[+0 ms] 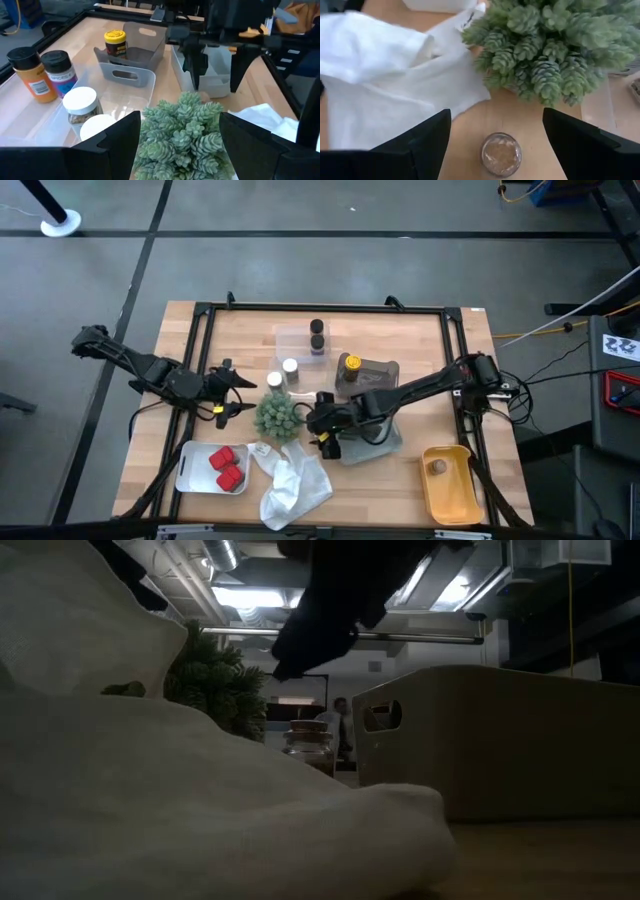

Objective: Sort spices by type
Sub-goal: Put the brown seasoning bottle into the yellow bin

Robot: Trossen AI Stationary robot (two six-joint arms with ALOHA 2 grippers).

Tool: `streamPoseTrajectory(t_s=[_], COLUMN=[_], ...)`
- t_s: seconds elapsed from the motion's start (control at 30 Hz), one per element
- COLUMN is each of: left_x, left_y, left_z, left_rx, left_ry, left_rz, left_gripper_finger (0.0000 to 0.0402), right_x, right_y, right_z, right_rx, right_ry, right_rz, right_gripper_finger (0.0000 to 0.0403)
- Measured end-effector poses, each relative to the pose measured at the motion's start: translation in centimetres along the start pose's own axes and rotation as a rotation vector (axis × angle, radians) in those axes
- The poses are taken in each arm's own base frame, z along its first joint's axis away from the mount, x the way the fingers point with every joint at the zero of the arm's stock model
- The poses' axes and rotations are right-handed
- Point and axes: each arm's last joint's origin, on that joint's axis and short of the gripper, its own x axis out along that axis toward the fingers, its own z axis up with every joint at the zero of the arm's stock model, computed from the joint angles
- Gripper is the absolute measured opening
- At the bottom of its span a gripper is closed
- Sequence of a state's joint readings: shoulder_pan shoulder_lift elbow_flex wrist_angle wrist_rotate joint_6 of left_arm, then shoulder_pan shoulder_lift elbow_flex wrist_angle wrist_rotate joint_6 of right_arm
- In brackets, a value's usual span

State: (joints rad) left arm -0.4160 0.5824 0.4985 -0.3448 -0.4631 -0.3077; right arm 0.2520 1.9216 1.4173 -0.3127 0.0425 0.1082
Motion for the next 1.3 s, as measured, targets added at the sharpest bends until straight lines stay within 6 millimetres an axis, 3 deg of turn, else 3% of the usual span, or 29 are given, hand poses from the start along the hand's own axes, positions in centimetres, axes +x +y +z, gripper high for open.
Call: streamPoseTrajectory(t_s=[0.37, 0.73, 1.07, 1.3], left_x=[0.0, 0.0, 0.0, 0.0], left_y=[0.0, 0.0, 0.0, 0.0], left_z=[0.0, -0.1, -0.1, -0.1], left_rx=[-0.021, -0.031, -0.031, -0.030], left_ry=[0.001, 0.005, 0.006, 0.007], left_rz=[0.000, 0.002, 0.001, 0.001], left_gripper_finger=[0.0253, 0.0253, 0.0253, 0.0253], right_x=[2.9, 2.9, 4.4, 4.4], right_y=[0.0, -0.1, -0.1, -0.1], right_z=[0.1, -0.3, -1.1, -1.3], right_rx=[-0.053, -0.053, -0.050, -0.050], right_ry=[0.207, 0.294, 0.318, 0.332], right_rz=[-0.070, -0.096, -0.091, -0.092], right_gripper_finger=[0.0312, 0.0312, 0.0312, 0.0267])
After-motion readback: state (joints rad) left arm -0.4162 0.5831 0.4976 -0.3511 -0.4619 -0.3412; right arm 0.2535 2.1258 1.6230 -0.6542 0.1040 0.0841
